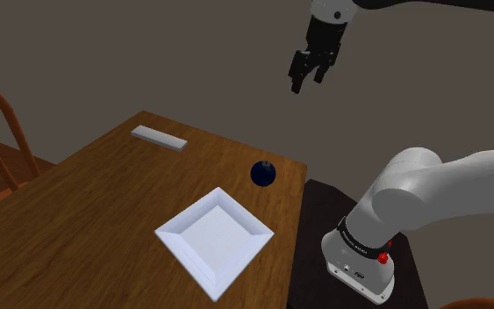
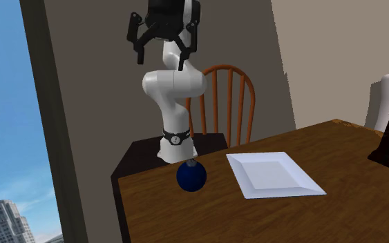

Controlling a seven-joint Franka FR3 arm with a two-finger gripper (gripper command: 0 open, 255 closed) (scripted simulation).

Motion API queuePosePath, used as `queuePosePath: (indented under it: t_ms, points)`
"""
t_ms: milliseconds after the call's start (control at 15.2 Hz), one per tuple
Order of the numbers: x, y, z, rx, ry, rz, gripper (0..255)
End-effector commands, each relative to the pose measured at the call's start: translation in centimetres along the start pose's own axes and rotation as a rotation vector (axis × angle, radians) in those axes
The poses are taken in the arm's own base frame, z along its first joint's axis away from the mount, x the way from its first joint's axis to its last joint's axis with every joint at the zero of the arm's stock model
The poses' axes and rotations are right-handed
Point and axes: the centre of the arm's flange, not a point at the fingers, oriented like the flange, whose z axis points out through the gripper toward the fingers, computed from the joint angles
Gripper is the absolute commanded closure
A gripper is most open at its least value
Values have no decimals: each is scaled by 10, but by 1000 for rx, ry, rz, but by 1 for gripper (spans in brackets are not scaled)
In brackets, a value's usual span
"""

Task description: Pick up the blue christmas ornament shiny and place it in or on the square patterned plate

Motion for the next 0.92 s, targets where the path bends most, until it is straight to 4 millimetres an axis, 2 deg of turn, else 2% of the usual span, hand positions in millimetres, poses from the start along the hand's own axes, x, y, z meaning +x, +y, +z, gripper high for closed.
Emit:
queuePosePath:
  t_ms: [0, 462, 858]
  points:
    - [0, 0, 0, 0, 0, 0, 0]
    - [56, -19, 84, 89, -163, -146, 0]
    - [89, -46, 161, 166, -303, -272, 0]
